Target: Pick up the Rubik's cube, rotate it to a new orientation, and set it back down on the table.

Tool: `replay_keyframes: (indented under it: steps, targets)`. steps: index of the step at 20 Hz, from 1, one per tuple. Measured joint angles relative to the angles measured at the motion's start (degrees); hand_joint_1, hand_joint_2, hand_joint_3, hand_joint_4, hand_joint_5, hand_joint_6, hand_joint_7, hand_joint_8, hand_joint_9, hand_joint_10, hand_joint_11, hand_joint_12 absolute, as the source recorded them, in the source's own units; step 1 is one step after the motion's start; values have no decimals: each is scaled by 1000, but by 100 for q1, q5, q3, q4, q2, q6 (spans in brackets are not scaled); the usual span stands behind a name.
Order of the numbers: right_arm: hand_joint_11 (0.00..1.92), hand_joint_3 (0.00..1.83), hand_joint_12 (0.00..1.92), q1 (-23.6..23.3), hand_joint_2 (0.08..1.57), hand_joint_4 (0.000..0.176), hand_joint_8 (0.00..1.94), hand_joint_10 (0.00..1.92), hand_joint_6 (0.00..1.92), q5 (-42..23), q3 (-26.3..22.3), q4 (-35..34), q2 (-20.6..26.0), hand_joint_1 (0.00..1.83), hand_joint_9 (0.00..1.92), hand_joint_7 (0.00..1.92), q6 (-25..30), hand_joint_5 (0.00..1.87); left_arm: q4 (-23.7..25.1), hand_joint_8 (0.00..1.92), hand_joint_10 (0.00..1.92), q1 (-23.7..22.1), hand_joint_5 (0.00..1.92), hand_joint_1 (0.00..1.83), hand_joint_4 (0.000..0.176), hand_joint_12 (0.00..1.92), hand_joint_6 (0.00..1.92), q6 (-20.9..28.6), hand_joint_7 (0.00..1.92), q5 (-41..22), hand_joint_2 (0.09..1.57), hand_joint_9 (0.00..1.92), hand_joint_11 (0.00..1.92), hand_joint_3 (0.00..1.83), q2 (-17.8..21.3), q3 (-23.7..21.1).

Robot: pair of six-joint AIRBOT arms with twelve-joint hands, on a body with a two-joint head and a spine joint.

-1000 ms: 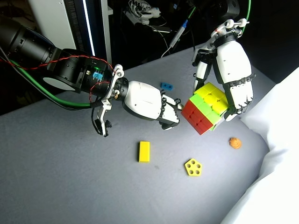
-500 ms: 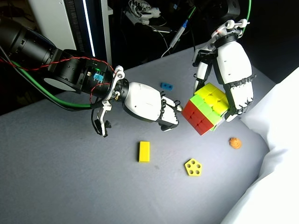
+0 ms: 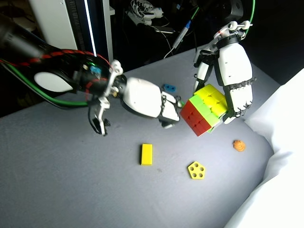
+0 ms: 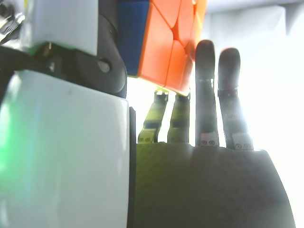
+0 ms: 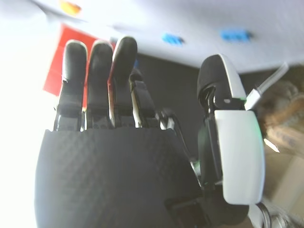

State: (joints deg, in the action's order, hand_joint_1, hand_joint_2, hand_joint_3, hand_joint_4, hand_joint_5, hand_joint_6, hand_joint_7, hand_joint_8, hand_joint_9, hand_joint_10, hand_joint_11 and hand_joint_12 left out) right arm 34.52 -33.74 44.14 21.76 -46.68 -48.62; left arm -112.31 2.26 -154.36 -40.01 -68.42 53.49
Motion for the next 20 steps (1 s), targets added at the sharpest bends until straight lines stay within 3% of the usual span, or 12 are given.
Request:
replay_keyframes:
  steps: [3,6,8,9,11,15,17,18,19,20]
  targets:
    - [0,0,1921,0,1177,0,1515,1916,6,-1169,-120,855,391,506,134,249,901,61,-2,1293,1334,0,127,1170,0,1549,1177,-2,167,-15,1133,225,164,0,2,0]
    - [0,3,1921,-162,1193,0,1542,1921,1,-1991,-114,649,588,480,124,220,1029,36,2,1292,1351,2,113,1189,0,1586,1196,59,162,-33,1130,215,143,0,0,0]
    - [0,1,1921,-308,1190,0,1557,1921,2,-2004,-114,83,603,489,137,217,802,42,424,1279,1336,105,103,1166,0,1580,1205,649,155,24,1162,212,134,8,0,-35]
    - [0,5,1921,-433,1198,0,1552,1921,0,-1692,13,-592,629,446,134,209,634,35,669,1295,1347,247,100,1160,0,1588,1210,1012,157,48,1166,210,130,6,0,-35]
    - [0,5,1921,-437,1198,0,1552,1921,0,-1534,31,-890,664,446,134,209,393,35,758,1295,1347,343,100,1160,0,1588,1210,1158,157,39,1166,210,130,6,-4,-35]
    - [0,0,1921,-431,1189,0,1501,1910,6,-942,39,-1633,623,476,112,222,-382,62,1545,1262,1323,765,132,1196,0,1575,1158,2118,175,179,1140,223,123,1,-42,-83]
    - [0,0,1897,-424,1179,0,1088,1549,9,-920,125,-1766,560,469,150,236,-417,94,1956,1263,1285,970,121,1169,0,1560,1172,2581,174,214,1151,241,139,2,-48,-83]
    - [0,4,1756,-378,1195,0,700,1252,8,-942,173,-1777,557,390,112,240,-420,107,2188,1266,1279,1104,119,1165,0,1556,1178,2813,176,216,1152,248,140,2,-48,-83]
    - [0,5,1598,-345,1207,0,427,1016,7,-903,210,-1810,540,366,98,263,-422,114,2330,1264,1280,1213,113,1172,0,1554,1177,2992,174,208,1169,246,140,10,-48,-81]
    - [0,12,1311,-345,1231,0,229,663,16,-822,238,-1818,511,283,55,153,-426,50,2457,1265,1282,1307,129,1200,0,1552,1178,3145,180,210,1142,247,137,0,-48,-81]
